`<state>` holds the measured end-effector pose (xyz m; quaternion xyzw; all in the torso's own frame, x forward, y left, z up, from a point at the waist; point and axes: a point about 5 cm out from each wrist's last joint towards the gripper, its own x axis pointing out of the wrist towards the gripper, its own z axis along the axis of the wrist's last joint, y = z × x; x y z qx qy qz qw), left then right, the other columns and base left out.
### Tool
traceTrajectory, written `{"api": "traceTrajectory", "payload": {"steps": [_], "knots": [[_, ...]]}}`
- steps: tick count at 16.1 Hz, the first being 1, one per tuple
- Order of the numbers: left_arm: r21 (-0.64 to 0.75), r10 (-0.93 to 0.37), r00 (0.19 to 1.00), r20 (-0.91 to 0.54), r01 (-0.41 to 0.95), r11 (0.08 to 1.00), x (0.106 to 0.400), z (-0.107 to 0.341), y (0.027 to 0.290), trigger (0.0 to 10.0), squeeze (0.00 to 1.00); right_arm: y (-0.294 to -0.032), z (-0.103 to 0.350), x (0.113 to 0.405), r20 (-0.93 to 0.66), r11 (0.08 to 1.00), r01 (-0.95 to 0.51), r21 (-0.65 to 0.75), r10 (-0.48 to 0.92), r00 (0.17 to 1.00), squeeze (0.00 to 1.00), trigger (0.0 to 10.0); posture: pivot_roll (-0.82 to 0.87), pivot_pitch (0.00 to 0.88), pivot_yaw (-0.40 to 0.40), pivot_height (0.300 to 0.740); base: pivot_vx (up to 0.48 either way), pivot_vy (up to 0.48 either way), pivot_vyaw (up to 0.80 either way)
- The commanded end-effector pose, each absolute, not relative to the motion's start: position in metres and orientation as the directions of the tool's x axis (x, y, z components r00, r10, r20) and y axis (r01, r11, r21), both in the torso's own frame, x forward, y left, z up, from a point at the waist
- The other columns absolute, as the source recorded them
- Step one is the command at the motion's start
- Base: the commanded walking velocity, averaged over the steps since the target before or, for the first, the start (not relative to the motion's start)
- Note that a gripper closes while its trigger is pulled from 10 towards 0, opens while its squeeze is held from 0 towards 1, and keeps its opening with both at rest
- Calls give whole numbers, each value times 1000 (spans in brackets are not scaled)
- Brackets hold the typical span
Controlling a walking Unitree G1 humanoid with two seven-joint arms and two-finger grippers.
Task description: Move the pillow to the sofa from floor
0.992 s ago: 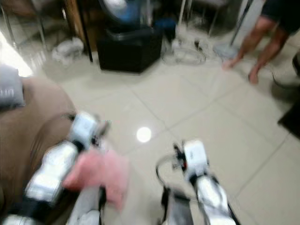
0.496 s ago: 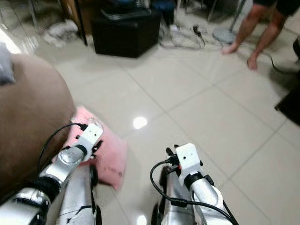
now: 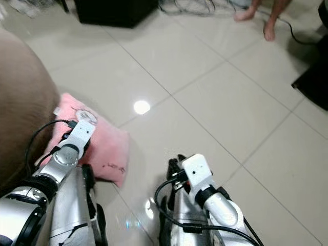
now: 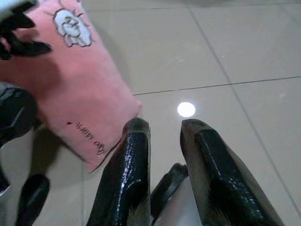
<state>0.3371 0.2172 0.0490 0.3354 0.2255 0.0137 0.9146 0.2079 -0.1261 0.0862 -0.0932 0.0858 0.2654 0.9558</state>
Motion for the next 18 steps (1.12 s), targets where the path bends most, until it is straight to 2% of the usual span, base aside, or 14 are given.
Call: {"api": "traceTrajectory", "payload": {"steps": [1, 4, 9, 11, 14, 17, 18], "knots": [[651, 210, 885, -416, 129, 748, 332, 44, 224, 10000, 1000, -124, 85, 203, -236, 820, -558, -131, 521, 820, 0, 10000, -88, 332, -129, 485, 0, 0, 0], [702, 287, 877, -384, 76, 708, 332, 53, 247, 10000, 1000, -122, 95, 203, -230, 790, -594, -149, 557, 798, 0, 10000, -99, 350, -142, 485, 0, 0, 0], [739, 375, 888, -267, -61, 670, 336, 71, 267, 10000, 1000, -123, 106, 203, -201, 758, -634, -154, 604, 771, 0, 10000, -96, 355, -147, 485, 0, 0, 0], [720, 411, 887, -209, -145, 679, 337, 79, 275, 10000, 1000, -122, 114, 199, -148, 757, -646, -103, 630, 762, 0, 10000, -84, 350, -147, 485, 0, 0, 0], [744, 438, 859, -265, -107, 659, 328, 69, 284, 10000, 1000, -124, 109, 194, -184, 734, -669, -112, 647, 740, 0, 10000, -80, 345, -146, 485, 0, 0, 0], [722, 399, 825, -400, 15, 692, 320, 53, 282, 9725, 1000, -125, 110, 194, -186, 730, -674, -108, 652, 735, 0, 10000, -79, 342, -147, 485, 0, 0, 0], [702, 388, 817, -426, 28, 711, 319, 50, 280, 0, 1000, -125, 110, 194, -186, 728, -677, -108, 654, 733, 0, 10000, -80, 342, -148, 485, 0, 0, 0]]}}
